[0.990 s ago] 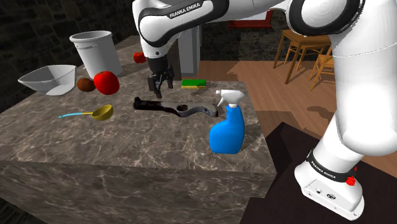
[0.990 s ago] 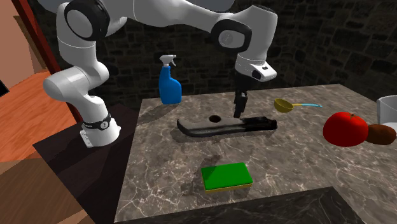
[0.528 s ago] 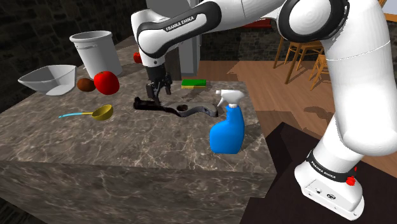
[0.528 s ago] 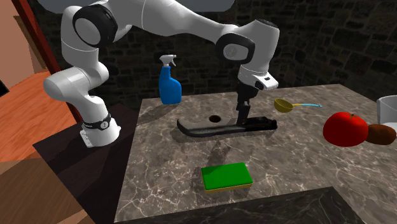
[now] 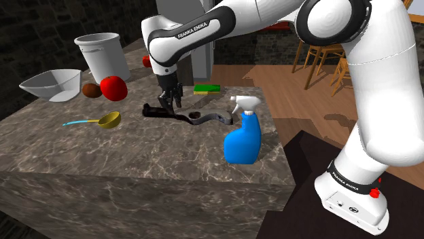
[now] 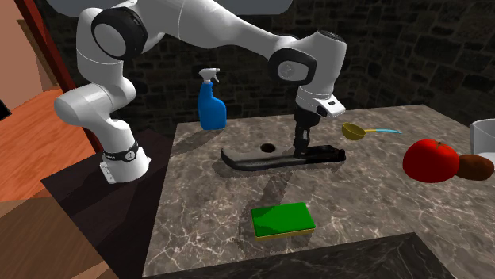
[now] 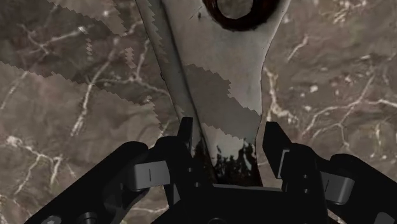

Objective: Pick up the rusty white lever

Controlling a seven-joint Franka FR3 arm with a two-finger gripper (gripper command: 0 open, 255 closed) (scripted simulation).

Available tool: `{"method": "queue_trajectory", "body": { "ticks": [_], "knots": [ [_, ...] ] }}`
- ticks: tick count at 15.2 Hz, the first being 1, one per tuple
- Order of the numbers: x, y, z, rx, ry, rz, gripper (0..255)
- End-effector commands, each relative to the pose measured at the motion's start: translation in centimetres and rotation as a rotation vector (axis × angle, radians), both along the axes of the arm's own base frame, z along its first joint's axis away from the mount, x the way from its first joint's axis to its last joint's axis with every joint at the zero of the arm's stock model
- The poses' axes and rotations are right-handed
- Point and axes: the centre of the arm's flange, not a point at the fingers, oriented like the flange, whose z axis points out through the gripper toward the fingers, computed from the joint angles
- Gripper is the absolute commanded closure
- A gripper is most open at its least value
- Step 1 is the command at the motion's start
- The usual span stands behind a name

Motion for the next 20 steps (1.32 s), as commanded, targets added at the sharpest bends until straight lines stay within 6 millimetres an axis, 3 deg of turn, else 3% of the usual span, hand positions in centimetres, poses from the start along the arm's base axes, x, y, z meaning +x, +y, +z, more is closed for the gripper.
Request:
{"method": "queue_trajectory", "body": {
  "ticks": [1,5,20],
  "knots": [
    [0.0,0.0,-0.1,0.0,0.001,0.0,255],
    [0.0,0.0,-0.1,0.0,0.001,0.0,255],
    [0.0,0.0,7.8,0.0,0.001,0.0,255]
  ]
}}
